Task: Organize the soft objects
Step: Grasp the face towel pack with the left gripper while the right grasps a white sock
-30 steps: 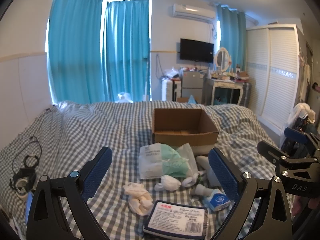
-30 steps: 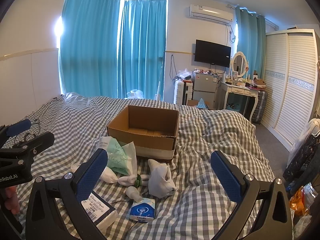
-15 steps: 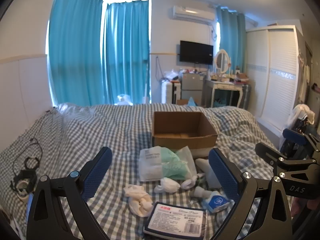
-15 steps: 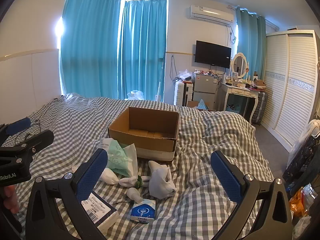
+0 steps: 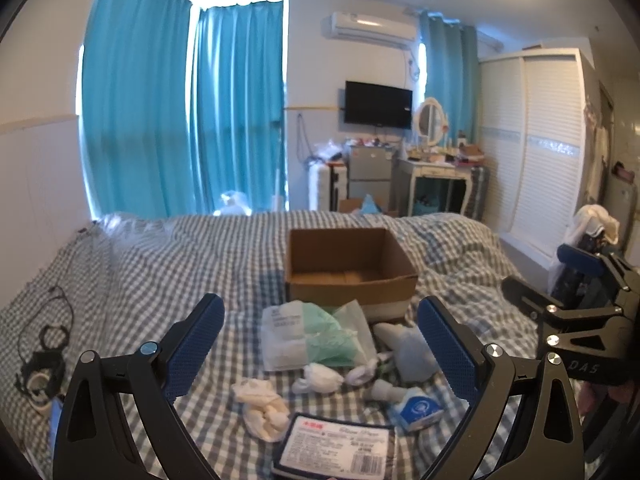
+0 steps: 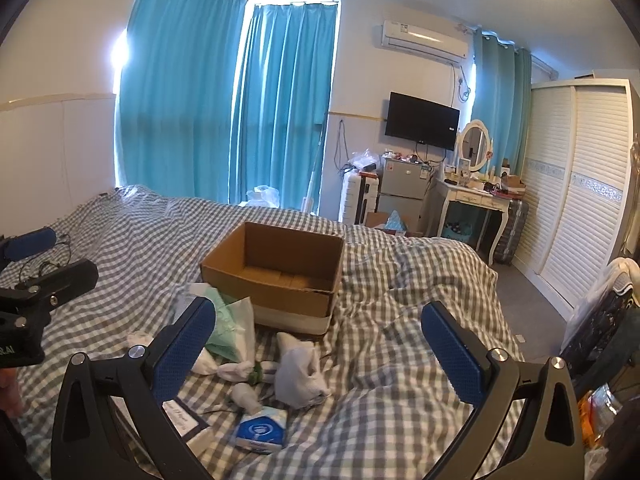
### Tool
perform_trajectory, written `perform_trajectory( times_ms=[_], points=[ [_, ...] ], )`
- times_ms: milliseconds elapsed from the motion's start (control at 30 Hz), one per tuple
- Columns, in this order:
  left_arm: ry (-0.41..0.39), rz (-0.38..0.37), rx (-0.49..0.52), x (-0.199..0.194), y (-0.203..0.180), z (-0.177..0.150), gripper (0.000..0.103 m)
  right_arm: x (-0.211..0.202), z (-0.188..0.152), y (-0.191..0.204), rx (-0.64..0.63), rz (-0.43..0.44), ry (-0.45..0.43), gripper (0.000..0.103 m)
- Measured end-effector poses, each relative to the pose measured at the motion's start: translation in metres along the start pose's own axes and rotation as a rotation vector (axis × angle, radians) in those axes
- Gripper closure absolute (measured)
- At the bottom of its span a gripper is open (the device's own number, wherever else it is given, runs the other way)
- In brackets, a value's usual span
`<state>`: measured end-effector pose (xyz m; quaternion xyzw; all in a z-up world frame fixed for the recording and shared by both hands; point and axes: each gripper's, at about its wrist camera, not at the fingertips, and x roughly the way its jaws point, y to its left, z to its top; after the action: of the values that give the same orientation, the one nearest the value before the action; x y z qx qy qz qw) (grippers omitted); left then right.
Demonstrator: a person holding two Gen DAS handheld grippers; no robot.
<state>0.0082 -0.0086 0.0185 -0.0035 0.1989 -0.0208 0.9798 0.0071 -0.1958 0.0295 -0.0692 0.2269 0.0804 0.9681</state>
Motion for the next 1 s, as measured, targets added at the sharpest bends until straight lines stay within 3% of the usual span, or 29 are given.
perform_trajectory(
  times_ms=[133,233,400,467,600,733,767,800,833,867,933,1000],
  points=[
    [0.039,-0.005,0.017,0.018,-0.004,0.007,0.003,0.008,0.009,-0.017,0.005,0.005,0.01,0.0],
    [0.123,0.003,-0.007,0.046,0.0,0.007,0.003,0.027,0.014,-0.029,0.004,0.01,0.052,0.0],
    [0.242,0.016,-0.019,0.091,0.006,-0.006,0.003,0.089,-0.003,-0.024,-0.078,0.038,0.237,0.0],
    [0.286,0.015,-0.013,0.108,0.006,-0.013,0.005,0.123,-0.02,-0.015,-0.115,0.102,0.326,0.0],
    [0.37,0.01,0.011,0.138,0.002,-0.026,0.005,0.176,-0.049,-0.008,-0.121,0.18,0.463,0.015],
    [0.446,-0.01,0.024,0.166,-0.005,-0.032,0.005,0.21,-0.058,-0.002,-0.101,0.259,0.586,0.015],
    [0.462,-0.014,0.021,0.171,-0.005,-0.033,0.005,0.218,-0.06,0.0,-0.11,0.27,0.609,0.018],
    [0.48,-0.014,0.014,0.178,-0.006,-0.033,0.005,0.223,-0.061,0.003,-0.118,0.276,0.628,0.035],
    [0.502,-0.008,0.005,0.185,-0.006,-0.034,0.006,0.23,-0.063,0.007,-0.126,0.282,0.652,0.063],
    [0.517,-0.003,0.002,0.19,-0.006,-0.035,0.006,0.236,-0.065,0.01,-0.126,0.301,0.677,0.072],
    [0.542,0.013,0.001,0.201,-0.005,-0.035,0.006,0.242,-0.067,0.011,-0.11,0.321,0.698,0.075],
    [0.551,0.025,-0.003,0.209,-0.003,-0.035,0.006,0.238,-0.058,0.005,-0.076,0.331,0.65,0.076]
  ],
)
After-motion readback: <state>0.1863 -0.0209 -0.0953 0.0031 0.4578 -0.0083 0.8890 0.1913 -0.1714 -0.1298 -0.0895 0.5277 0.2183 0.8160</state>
